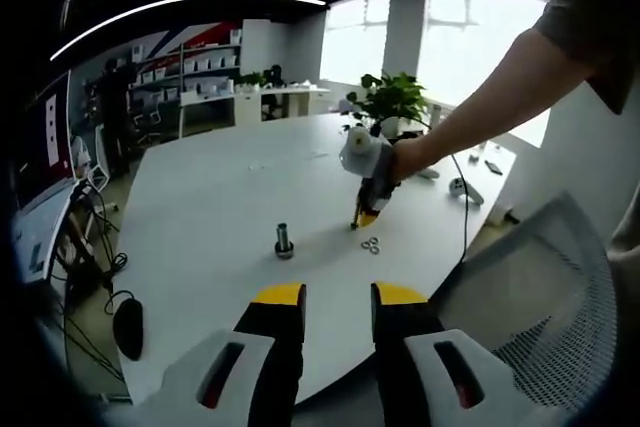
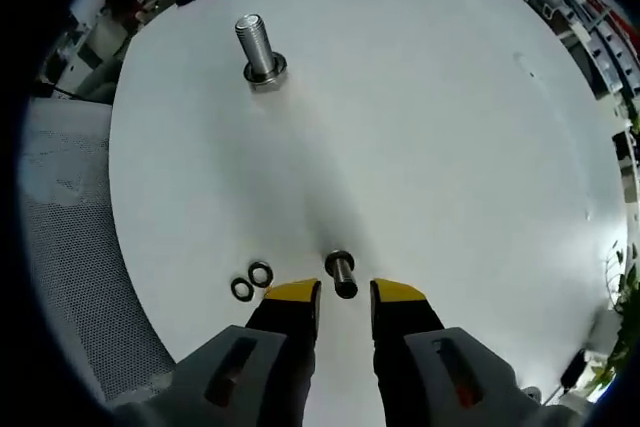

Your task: Place the washer onto the threaded stud by aligning its center hole with the stud, sliding it down to the base, and recovering from edge contact or off-axis alignment until the washer reaches the visible bottom stop.

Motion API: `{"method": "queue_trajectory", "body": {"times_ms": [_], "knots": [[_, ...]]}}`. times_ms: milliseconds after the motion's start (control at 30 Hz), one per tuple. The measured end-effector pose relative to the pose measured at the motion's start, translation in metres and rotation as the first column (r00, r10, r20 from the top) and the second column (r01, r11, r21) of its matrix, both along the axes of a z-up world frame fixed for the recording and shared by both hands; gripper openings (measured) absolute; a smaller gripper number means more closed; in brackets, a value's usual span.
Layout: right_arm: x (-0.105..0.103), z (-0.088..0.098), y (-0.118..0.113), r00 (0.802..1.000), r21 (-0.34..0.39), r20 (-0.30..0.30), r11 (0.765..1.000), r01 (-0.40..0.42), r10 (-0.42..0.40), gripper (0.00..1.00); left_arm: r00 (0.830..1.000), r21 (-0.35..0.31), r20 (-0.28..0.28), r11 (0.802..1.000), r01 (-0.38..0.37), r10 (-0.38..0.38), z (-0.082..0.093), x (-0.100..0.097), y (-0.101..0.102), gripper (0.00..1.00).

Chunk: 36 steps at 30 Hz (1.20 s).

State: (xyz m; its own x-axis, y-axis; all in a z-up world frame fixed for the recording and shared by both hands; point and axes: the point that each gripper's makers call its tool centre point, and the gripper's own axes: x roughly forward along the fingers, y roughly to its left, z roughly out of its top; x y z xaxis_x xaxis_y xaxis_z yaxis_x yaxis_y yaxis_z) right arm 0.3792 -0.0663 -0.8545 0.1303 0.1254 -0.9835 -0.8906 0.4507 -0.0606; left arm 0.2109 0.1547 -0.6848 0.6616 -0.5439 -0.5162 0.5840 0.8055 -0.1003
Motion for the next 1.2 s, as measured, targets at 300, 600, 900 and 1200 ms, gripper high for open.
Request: {"method": "queue_trajectory", "body": {"times_ms": [300,600,900,1200], "knots": [[-0.016,0.003,-0.012,1.000,0.003,-0.010,1.000,0.020,-0.020,0.22,1.000,0.003,0.002,1.000,0.005,-0.005,0.000,-0.001,-0.001,0.24],[-0.027,-0.001,-0.014,1.000,0.026,-0.021,0.999,0.019,-0.019,0.23,1.000,0.006,-0.001,1.000,0.002,-0.002,-0.001,-0.001,0.000,0.24],[-0.035,-0.009,-0.006,0.999,0.051,-0.033,0.999,0.010,-0.008,0.23,1.000,0.011,0.003,1.000,0.013,-0.013,-0.001,-0.002,-0.001,0.24],[-0.037,-0.013,0.001,0.999,0.053,-0.037,0.999,-0.002,0.003,0.23,1.000,0.014,0.006,1.000,0.012,-0.012,0.000,-0.002,-0.001,0.24]]}}
